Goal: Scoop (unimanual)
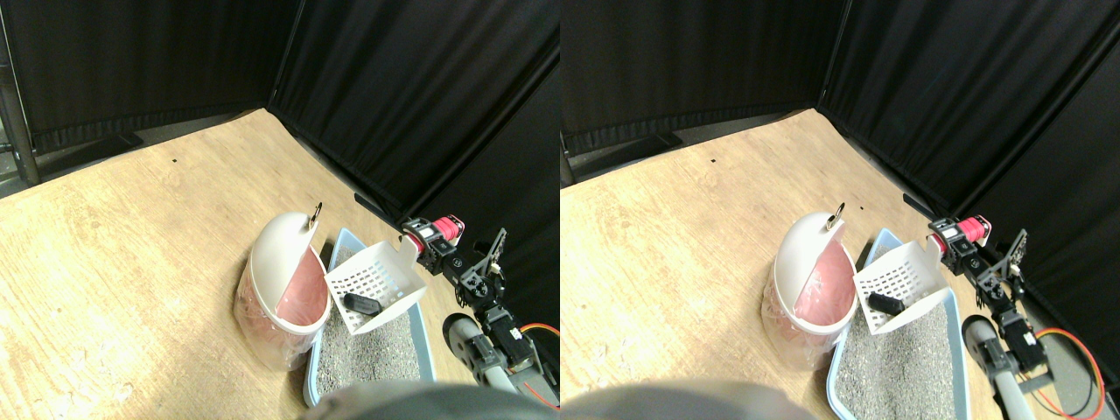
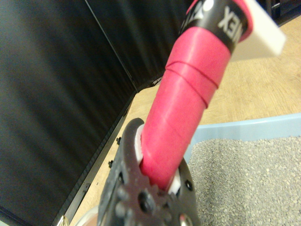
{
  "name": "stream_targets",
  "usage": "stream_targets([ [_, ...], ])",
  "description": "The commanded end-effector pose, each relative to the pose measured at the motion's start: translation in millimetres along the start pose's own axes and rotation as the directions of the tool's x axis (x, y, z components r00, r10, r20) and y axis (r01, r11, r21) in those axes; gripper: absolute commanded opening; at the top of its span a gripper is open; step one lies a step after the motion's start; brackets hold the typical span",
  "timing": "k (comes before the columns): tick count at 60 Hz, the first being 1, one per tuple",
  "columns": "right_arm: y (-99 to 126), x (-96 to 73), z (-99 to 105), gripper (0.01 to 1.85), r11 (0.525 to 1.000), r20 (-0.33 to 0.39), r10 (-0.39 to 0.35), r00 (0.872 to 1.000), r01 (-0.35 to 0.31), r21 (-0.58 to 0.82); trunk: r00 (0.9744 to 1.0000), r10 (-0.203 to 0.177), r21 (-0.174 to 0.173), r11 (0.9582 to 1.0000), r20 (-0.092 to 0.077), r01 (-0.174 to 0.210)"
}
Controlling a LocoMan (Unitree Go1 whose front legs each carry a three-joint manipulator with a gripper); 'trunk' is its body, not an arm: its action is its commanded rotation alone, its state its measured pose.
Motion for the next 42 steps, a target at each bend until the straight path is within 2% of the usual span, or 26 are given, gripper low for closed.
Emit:
stream_targets([
  [1,-2.2,0.5,12.8,0.06,1.0,0.059,-0.007,0.998,0.006,0.01,0.9974,0.069,-0.018,0.9975,0.019,-0.069],
  [16,-6.5,3.9,21.2,0.06,1.0,0.053,0.013,0.999,-0.012,-0.021,0.9972,0.072,-0.019,0.9973,0.022,-0.072],
  [21,-6.5,4.6,24.9,0.06,0.999,0.035,0.001,0.999,0.001,-0.039,0.997,0.073,-0.018,0.9972,0.025,-0.073],
  [35,-3.4,9.1,29.0,0.06,0.999,0.019,-0.006,1.0,0.006,-0.033,0.997,0.074,-0.023,0.997,0.023,-0.073],
  [36,-3.0,9.2,29.3,0.1,0.999,0.016,-0.009,1.0,0.01,-0.035,0.9969,0.075,-0.026,0.9969,0.024,-0.074],
  [42,-1.3,10.6,31.8,0.06,0.998,0.01,-0.003,1.0,0.003,-0.061,0.9971,0.073,-0.029,0.9969,0.022,-0.073],
])
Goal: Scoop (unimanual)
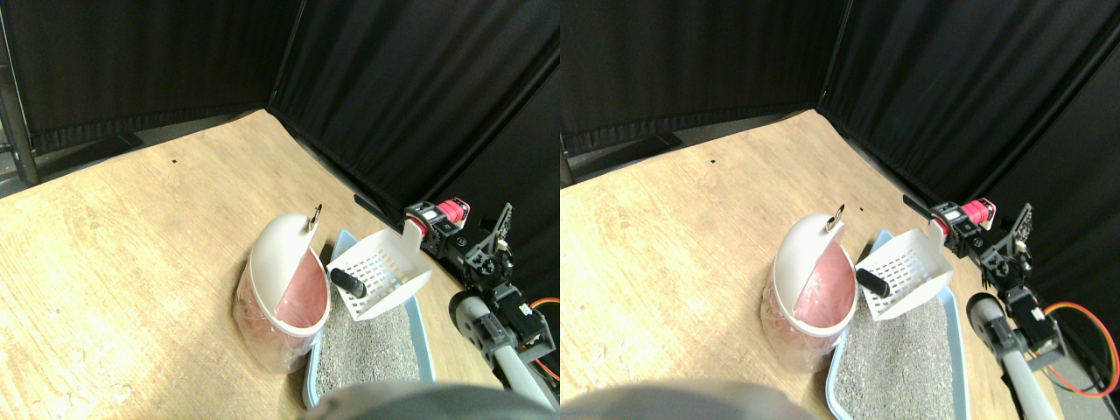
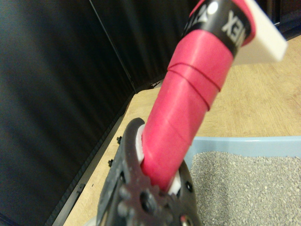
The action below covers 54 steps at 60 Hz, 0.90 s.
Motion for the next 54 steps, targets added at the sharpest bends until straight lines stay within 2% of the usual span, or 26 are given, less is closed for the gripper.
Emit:
stream_targets([
  [1,3.5,2.3,11.1,0.06,0.999,0.042,0.003,0.999,-0.002,-0.032,0.9972,0.073,-0.026,0.9971,0.02,-0.072],
  [9,4.6,4.9,12.7,0.26,1.0,0.05,0.015,0.999,-0.013,-0.027,0.9971,0.073,-0.03,0.9969,0.02,-0.073],
  [12,5.2,4.9,13.7,0.13,1.0,0.051,0.018,0.999,-0.017,-0.025,0.9971,0.074,-0.03,0.9968,0.02,-0.073],
  [20,6.5,5.6,14.6,0.24,0.999,0.05,0.023,0.998,-0.021,-0.042,0.9971,0.073,-0.032,0.9968,0.02,-0.073],
  [21,6.8,5.5,14.9,0.2,0.999,0.048,0.023,0.999,-0.021,-0.044,0.9971,0.073,-0.032,0.9968,0.02,-0.073],
  [22,7.3,5.0,15.6,0.06,0.999,0.043,0.022,0.999,-0.02,-0.043,0.9971,0.073,-0.033,0.9968,0.02,-0.073],
  [23,7.7,4.9,15.9,0.06,0.999,0.041,0.024,0.999,-0.022,-0.049,0.9971,0.073,-0.033,0.9968,0.02,-0.073],
  [26,8.1,5.1,16.0,0.16,0.997,0.045,0.035,0.998,-0.032,-0.064,0.9971,0.074,-0.036,0.9967,0.019,-0.073],
  [27,8.4,5.5,16.0,0.25,0.997,0.052,0.045,0.998,-0.042,-0.073,0.9971,0.074,-0.036,0.9967,0.019,-0.073],
  [36,8.2,6.9,14.6,0.33,0.996,0.059,0.05,0.997,-0.045,-0.079,0.9971,0.074,-0.038,0.9966,0.019,-0.073],
  [50,5.5,6.9,10.7,0.31,0.998,0.058,0.034,0.998,-0.031,-0.055,0.9977,0.067,-0.026,0.9975,0.012,-0.066],
  [54,4.5,6.7,9.0,0.11,0.999,0.056,0.024,0.998,-0.022,-0.033,0.9982,0.059,-0.02,0.9981,0.012,-0.059],
])
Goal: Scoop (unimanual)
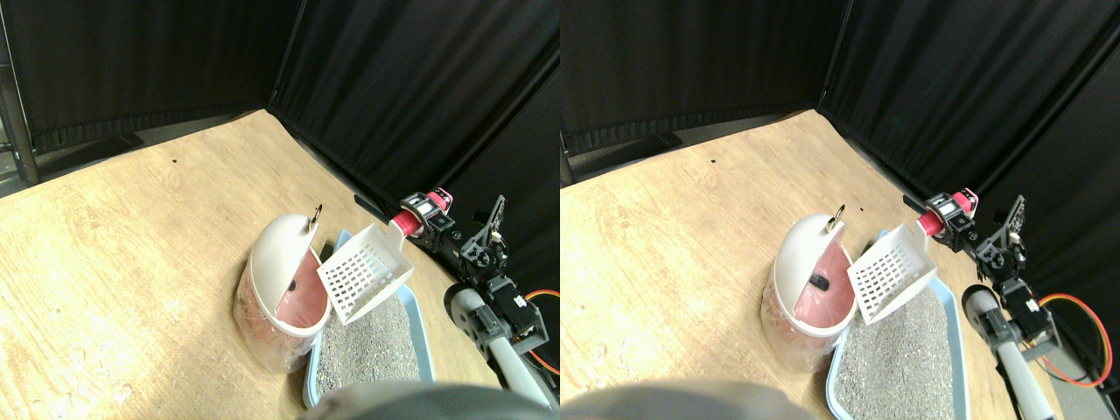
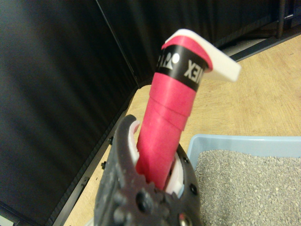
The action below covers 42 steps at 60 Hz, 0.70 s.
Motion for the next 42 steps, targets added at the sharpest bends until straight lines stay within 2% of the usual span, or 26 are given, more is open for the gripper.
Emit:
stream_targets([
  [1,-2.8,0.7,4.0,0.06,0.999,0.057,-0.027,0.998,0.026,0.031,0.9983,0.058,-0.018,0.9982,0.012,-0.057],
  [11,-7.2,-3.3,-5.6,0.06,0.995,0.052,-0.063,0.997,0.058,0.085,0.999,0.043,-0.003,0.9991,0.009,-0.043],
  [22,-14.4,-9.4,-18.4,0.06,0.991,0.083,-0.082,0.993,0.072,0.115,0.9998,0.021,0.018,0.9996,0.004,-0.021],
  [27,-21.2,-16.0,-25.0,0.11,0.984,0.094,-0.115,0.989,0.101,0.149,1.0,0.009,0.032,0.9995,0.002,-0.009],
  [30,-26.1,-20.6,-29.0,0.1,0.977,0.122,-0.136,0.983,0.113,0.181,1.0,-0.002,0.045,0.999,0.002,0.002],
  [37,-35.2,-30.0,-35.9,0.08,0.958,0.122,-0.202,0.972,0.17,0.232,0.9994,-0.033,0.074,0.9967,0.0,0.033],
  [42,-44.0,-42.2,-42.9,0.06,0.932,0.118,-0.26,0.958,0.217,0.291,0.9979,-0.064,0.098,0.9931,-0.006,0.065],
])
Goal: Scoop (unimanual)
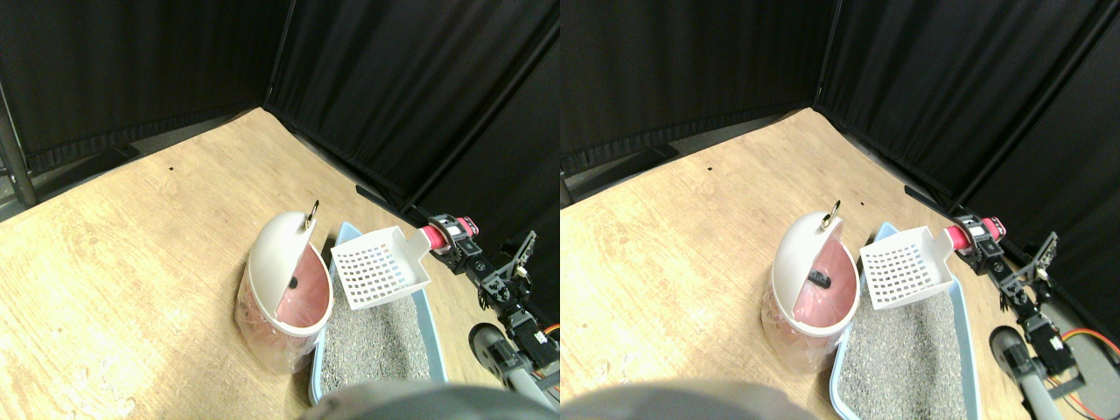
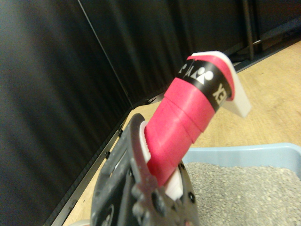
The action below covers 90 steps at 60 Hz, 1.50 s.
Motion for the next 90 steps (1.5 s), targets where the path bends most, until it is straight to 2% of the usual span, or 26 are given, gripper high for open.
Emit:
stream_targets([
  [1,-7.4,-6.3,10.3,0.06,0.997,0.066,-0.064,0.996,0.061,0.037,0.9991,-0.041,0.026,0.9988,0.011,0.041],
  [4,-11.6,-9.8,8.8,0.06,0.996,0.073,-0.081,0.994,0.078,0.043,0.9983,-0.057,0.039,0.9976,0.008,0.057],
  [7,-21.3,-17.0,4.3,0.06,0.988,0.093,-0.13,0.987,0.121,0.094,0.9973,-0.073,0.05,0.9961,0.005,0.072],
  [11,-30.8,-25.2,-1.3,0.06,0.984,0.115,-0.142,0.983,0.127,0.128,0.9953,-0.097,0.066,0.9931,-0.001,0.097],
  [16,-40.4,-32.6,-8.3,0.06,0.978,0.144,-0.157,0.977,0.133,0.16,0.9918,-0.127,0.088,0.9879,-0.009,0.128],
  [21,-52.4,-43.8,-17.2,0.06,0.963,0.166,-0.216,0.962,0.182,0.197,0.9883,-0.151,0.105,0.9827,-0.018,0.152],
  [23,-53.5,-45.2,-18.2,0.06,0.963,0.172,-0.219,0.96,0.184,0.197,0.9868,-0.16,0.111,0.9806,-0.02,0.162],
  [24,-57.8,-50.6,-21.9,0.06,0.959,0.186,-0.238,0.953,0.199,0.203,0.9858,-0.167,0.115,0.979,-0.021,0.168],
  [30,-66.8,-60.2,-29.8,0.06,0.953,0.219,-0.254,0.942,0.205,0.223,0.9814,-0.19,0.132,0.9725,-0.029,0.192],
  [32,-69.7,-63.6,-33.1,0.06,0.95,0.227,-0.26,0.939,0.207,0.234,0.9807,-0.193,0.135,0.9713,-0.029,0.195],
  [35,-72.8,-67.8,-37.5,0.06,0.948,0.242,-0.261,0.934,0.202,0.244,0.978,-0.206,0.144,0.9674,-0.034,0.208],
  [39,-76.2,-73.7,-44.7,0.06,0.941,0.261,-0.28,0.924,0.21,0.266,0.9762,-0.214,0.15,0.9646,-0.037,0.217],
  [47,-80.6,-83.2,-54.4,0.06,0.93,0.258,-0.3,0.918,0.221,0.294,0.9725,-0.228,0.159,0.9596,-0.045,0.233],
  [57,-81.4,-90.6,-65.9,0.06,0.908,0.222,-0.347,0.911,0.266,0.324,0.9713,-0.233,0.161,0.9579,-0.049,0.238],
  [64,-78.4,-92.6,-77.2,0.06,0.895,0.205,-0.372,0.905,0.292,0.336,0.9713,-0.232,0.161,0.958,-0.05,0.237],
  [65,-77.9,-93.1,-79.0,0.06,0.892,0.198,-0.379,0.904,0.299,0.34,0.9719,-0.229,0.16,0.9588,-0.054,0.235],
  [73,-74.2,-93.4,-89.8,0.06,0.873,0.171,-0.417,0.893,0.342,0.347,0.9719,-0.229,0.16,0.9588,-0.054,0.235],
  [79,-71.8,-92.3,-98.4,0.06,0.864,0.157,-0.426,0.891,0.349,0.364,0.9719,-0.229,0.16,0.9588,-0.054,0.235],
  [80,-71.5,-92.2,-99.4,0.06,0.861,0.155,-0.429,0.89,0.352,0.367,0.974,-0.22,0.16,0.9609,-0.055,0.226],
  [86,-69.6,-92.3,-109.6,0.06,0.843,0.137,-0.453,0.881,0.373,0.388,0.9739,-0.22,0.165,0.96,-0.058,0.226],
  [90,-69.5,-93.0,-114.4,0.06,0.845,0.135,-0.449,0.883,0.37,0.386,0.9734,-0.221,0.166,0.9594,-0.061,0.228],
])
